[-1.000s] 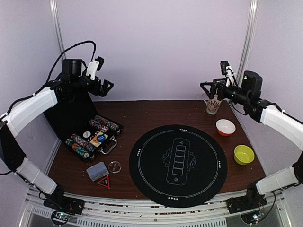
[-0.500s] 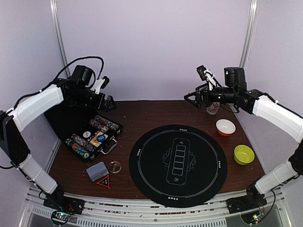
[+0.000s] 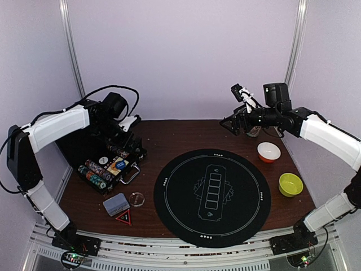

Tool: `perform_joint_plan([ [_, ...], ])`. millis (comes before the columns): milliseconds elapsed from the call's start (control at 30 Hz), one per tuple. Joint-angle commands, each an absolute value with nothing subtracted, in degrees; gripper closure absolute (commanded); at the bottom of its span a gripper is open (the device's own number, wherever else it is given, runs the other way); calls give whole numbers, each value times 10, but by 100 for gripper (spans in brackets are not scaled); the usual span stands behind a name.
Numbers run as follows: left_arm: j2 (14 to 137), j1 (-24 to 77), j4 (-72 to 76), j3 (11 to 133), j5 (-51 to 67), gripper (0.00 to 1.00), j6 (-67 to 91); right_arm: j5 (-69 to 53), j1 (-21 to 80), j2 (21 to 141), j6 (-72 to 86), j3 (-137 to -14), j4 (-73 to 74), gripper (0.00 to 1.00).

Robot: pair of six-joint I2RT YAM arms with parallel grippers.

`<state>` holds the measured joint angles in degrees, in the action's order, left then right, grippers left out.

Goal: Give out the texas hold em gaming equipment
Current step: Pick up the dealer button from the center of the board.

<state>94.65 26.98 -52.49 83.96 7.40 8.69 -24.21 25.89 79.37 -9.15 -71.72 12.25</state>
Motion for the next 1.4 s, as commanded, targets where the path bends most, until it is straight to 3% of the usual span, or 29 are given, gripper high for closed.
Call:
perform_joint_plan([
  [0, 926, 323, -541, 826, 80, 2, 61, -230, 269, 799, -101, -710, 127, 0],
  [567, 982, 253, -575, 815, -85, 3, 60, -225, 282, 811, -101, -708, 129, 0],
  [733, 989, 212, -556, 809, -54, 12, 60, -225, 282, 823, -98, -716, 132, 0],
  [967, 1021, 179, -524, 823, -10, 33, 57, -221, 283, 827, -98, -718, 133, 0],
  [1200, 1003, 201, -526, 802, 58, 37, 26, -220, 284, 827, -96, -717, 141, 0],
  [1367, 981, 302, -549, 773, 88, 29, -50, -215, 288, 828, -97, -719, 151, 0],
])
